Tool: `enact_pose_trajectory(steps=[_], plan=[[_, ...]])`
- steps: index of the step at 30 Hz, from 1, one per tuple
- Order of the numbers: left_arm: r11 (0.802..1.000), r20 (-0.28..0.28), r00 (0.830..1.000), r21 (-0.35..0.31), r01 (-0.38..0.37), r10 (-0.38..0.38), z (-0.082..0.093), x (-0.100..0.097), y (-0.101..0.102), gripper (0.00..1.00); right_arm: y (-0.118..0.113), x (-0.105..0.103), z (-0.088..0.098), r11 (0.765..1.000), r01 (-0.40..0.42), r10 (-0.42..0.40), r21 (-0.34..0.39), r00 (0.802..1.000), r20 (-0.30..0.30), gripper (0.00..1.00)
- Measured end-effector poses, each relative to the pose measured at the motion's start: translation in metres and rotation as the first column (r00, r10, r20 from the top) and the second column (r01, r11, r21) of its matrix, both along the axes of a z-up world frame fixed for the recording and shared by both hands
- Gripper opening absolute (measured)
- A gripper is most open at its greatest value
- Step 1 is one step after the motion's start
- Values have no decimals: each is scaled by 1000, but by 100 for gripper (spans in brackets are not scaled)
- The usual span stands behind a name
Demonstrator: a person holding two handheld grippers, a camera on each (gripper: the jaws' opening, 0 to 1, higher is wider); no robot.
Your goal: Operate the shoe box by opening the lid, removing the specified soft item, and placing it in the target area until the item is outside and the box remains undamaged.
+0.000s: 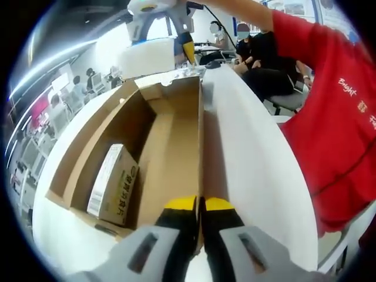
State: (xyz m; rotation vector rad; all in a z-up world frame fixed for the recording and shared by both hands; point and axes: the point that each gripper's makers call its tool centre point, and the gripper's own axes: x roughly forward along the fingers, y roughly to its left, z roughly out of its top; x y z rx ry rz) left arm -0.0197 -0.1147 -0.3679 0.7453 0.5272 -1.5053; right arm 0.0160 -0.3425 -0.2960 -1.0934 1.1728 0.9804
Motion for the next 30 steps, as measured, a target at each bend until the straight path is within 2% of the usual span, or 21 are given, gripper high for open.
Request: enact_pose_trajectory(steps=[8, 12, 30], plan=[[1000, -3, 1000, 4, 1, -1, -1, -1, 0, 2, -50, -16, 0, 998, 68, -68, -19, 998, 4, 75], [1000, -4, 1000, 6, 1, -1, -1, -1, 0, 2, -66, -18, -2, 995, 94, -94, -28, 996, -2, 75], [1000, -5, 1000, 6, 0, 0, -1, -2, -1, 2, -108, -38, -13, 992, 112, -114, -63, 993, -22, 75]])
